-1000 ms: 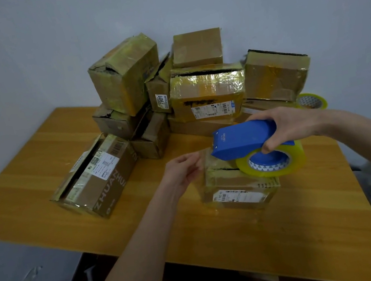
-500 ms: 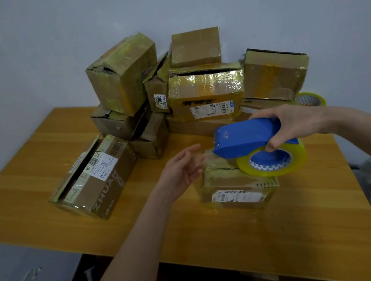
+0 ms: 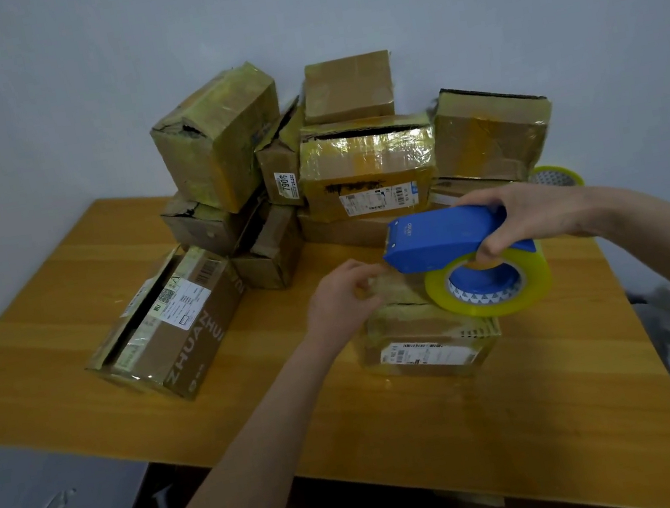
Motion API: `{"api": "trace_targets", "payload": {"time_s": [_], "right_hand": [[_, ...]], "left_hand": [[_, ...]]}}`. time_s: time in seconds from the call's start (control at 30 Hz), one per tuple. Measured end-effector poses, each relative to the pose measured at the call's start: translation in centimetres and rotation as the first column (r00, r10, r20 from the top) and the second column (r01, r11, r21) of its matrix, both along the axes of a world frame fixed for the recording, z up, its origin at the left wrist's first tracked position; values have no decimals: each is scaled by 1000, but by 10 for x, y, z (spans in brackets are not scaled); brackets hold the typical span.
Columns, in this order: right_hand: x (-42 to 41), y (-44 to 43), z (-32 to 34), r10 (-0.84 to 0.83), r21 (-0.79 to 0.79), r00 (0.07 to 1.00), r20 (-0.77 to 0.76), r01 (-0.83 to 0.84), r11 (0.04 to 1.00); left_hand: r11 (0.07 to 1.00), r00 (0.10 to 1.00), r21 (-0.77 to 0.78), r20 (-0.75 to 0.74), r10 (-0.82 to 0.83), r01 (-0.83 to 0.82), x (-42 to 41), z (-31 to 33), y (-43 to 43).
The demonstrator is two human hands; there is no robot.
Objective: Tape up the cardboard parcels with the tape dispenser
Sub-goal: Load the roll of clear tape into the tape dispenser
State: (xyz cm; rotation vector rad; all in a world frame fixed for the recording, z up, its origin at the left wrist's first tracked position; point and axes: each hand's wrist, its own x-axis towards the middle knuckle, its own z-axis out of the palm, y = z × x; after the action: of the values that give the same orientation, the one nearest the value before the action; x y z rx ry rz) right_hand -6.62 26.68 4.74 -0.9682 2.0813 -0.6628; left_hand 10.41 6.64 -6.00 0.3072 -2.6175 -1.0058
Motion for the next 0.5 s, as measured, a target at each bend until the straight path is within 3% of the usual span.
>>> {"api": "trace_targets", "payload": {"time_s": [0.13,0.27,0.4,0.5], "right_hand": [[-1,2,3,-56,-5,998,32,56,998],[-4,7,10,-88,-33,993,78,91,995],[-9,13,13,-189,-112,962,196,213,971],[-10,19,11,-259,-124,904,340,316,941]], "left_hand": [[992,992,-110,-114,52,-64,-4,9,-5],[994,999,102,-7,-43,43,-7,33,-17],[935,999,352,-19,-46,49,-10,57,-24],[901,996,423,-46,-79,91,-12,75,-30]]}}
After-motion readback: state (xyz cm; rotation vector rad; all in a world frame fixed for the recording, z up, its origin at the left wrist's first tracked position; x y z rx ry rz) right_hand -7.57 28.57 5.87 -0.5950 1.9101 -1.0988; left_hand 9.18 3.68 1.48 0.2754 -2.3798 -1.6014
